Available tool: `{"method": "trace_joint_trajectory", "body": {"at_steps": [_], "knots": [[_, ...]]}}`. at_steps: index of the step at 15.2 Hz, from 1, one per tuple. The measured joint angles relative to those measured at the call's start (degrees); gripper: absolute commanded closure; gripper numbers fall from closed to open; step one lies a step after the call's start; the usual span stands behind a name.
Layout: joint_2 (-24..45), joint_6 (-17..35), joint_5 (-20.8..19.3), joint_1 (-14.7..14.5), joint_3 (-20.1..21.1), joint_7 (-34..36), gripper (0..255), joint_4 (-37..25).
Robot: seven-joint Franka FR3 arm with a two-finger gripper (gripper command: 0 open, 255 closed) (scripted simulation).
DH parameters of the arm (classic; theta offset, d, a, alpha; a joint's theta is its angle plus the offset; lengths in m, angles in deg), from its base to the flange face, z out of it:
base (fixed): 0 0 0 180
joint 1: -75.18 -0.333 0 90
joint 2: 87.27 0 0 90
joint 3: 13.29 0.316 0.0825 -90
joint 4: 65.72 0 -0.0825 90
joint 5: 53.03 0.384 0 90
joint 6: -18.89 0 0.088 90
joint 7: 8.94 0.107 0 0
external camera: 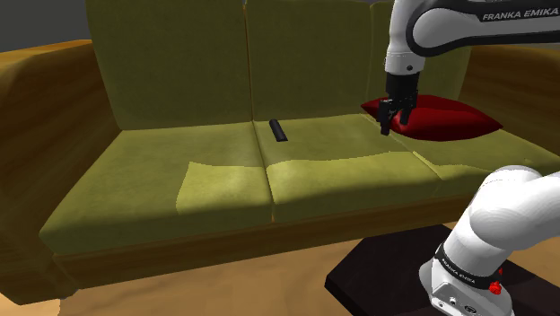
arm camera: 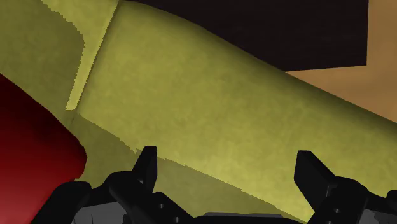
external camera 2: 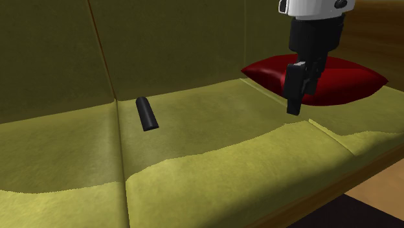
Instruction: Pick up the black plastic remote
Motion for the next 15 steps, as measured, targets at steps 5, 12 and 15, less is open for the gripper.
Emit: {"method": "trace_joint_trajectory", "body": {"at_steps": [5, 12, 15], "knots": [[6.89, 2.41, 2.32, -0.4, 1.4, 3.57, 0, -3.67], [23.33, 5.82, 6.27, -0.82, 3.44, 10.44, 0, -15.32], [30.1, 6.6, 7.67, -1.02, 4.1, 13.24, 0, -20.86]]}}
